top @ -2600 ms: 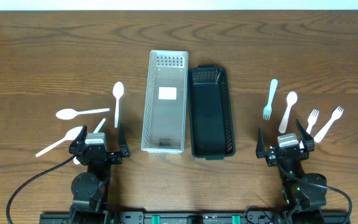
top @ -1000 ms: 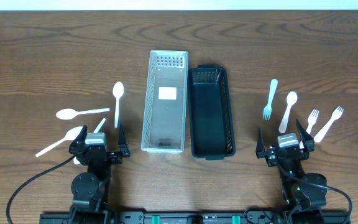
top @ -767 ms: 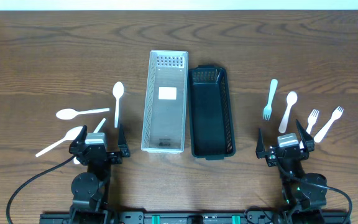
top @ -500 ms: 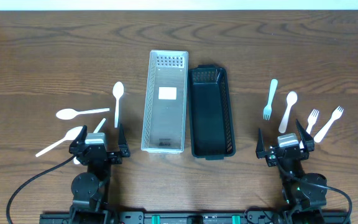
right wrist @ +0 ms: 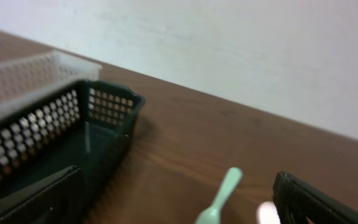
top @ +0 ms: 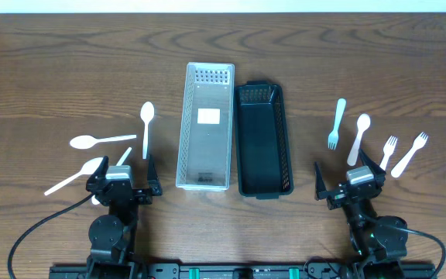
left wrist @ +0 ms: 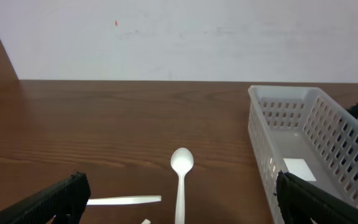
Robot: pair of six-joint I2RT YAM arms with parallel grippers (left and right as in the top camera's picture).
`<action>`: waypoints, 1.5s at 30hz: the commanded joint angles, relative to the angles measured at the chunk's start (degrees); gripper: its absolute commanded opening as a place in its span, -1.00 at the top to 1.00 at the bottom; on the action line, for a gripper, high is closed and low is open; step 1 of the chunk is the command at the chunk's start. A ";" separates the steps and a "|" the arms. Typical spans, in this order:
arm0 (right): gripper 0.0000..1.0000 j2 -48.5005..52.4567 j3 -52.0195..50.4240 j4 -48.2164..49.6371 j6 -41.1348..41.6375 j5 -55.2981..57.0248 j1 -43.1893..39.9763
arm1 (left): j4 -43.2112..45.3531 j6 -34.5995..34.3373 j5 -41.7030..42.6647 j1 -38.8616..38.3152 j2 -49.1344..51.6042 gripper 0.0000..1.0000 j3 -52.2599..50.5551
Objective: Pack container
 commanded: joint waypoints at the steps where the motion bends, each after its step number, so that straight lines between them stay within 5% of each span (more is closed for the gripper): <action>1: -0.99 0.52 0.04 -0.17 11.13 -2.14 -0.11 | -1.55 -4.17 1.57 0.22 0.17 -0.96 -0.42; 8: -0.99 6.43 9.60 -6.67 14.84 -0.39 -0.17 | -18.51 -8.90 5.97 0.22 7.21 -0.96 14.58; 19: -0.99 38.10 38.91 -33.48 14.60 0.44 -0.15 | -47.74 -10.78 6.14 0.22 42.07 -0.96 48.26; 26: -0.98 55.41 42.62 -37.88 12.46 -3.76 -0.15 | -51.45 -11.06 11.13 0.22 58.36 -0.96 51.52; 29: -0.52 61.13 42.62 -37.66 12.44 -7.13 -0.13 | -51.36 -11.15 14.93 0.22 63.08 -0.96 51.52; 32: 0.21 65.79 42.62 -37.38 12.46 -9.01 -0.13 | -51.45 -11.23 15.13 0.22 66.14 -0.96 51.52; 37: 0.70 70.20 42.62 -37.35 12.68 -9.27 -0.09 | -51.43 -11.21 15.10 0.22 67.71 -0.96 51.52; 45: 0.78 72.04 42.60 -37.35 13.14 -15.72 0.02 | -51.32 -11.21 15.10 0.22 67.65 -0.96 51.49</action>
